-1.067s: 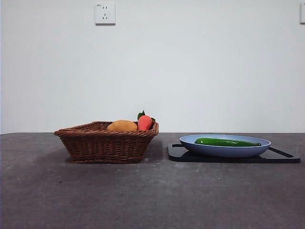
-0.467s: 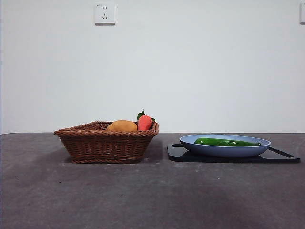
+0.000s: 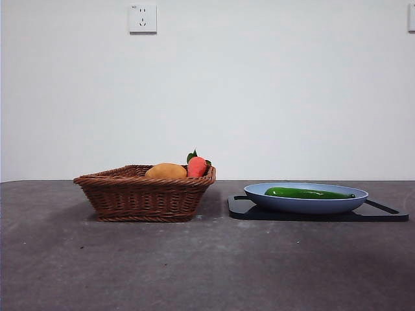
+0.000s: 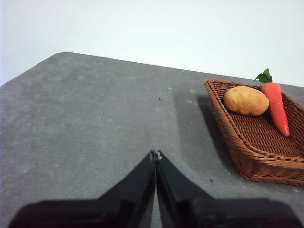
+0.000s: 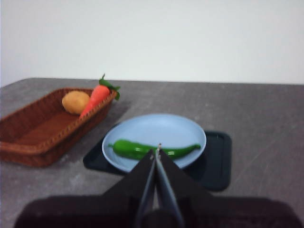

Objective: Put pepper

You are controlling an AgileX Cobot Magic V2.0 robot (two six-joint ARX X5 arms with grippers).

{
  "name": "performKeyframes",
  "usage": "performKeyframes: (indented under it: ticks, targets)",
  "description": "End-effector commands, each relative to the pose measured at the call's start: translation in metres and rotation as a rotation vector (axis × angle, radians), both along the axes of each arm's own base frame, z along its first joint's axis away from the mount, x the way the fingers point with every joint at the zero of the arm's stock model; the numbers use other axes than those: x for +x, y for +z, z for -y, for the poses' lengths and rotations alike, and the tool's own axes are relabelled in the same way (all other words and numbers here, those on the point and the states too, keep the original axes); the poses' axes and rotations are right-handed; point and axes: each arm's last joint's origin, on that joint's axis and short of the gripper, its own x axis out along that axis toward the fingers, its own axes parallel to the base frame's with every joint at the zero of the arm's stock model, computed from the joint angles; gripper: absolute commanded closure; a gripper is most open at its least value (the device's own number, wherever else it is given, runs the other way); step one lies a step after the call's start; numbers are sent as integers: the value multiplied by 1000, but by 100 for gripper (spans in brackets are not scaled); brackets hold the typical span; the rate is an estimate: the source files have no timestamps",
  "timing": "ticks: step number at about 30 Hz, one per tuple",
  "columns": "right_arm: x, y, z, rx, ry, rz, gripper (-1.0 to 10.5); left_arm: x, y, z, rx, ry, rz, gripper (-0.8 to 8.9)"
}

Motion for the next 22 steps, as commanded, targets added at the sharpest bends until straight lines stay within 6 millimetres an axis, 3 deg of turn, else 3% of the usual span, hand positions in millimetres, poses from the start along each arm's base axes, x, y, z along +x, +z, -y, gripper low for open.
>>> performKeyframes:
  ticks: [1,14,22]
  targets:
    - [0,-7,0,3,-12,8,936,0,-2,0,-5,3,5,805]
    - [6,-42,2,57,-60,-103,936,0,-2,0,-5,3,5,806]
    - [6,-43,2,112,-66,-128,936,0,-2,0,-5,3,5,805]
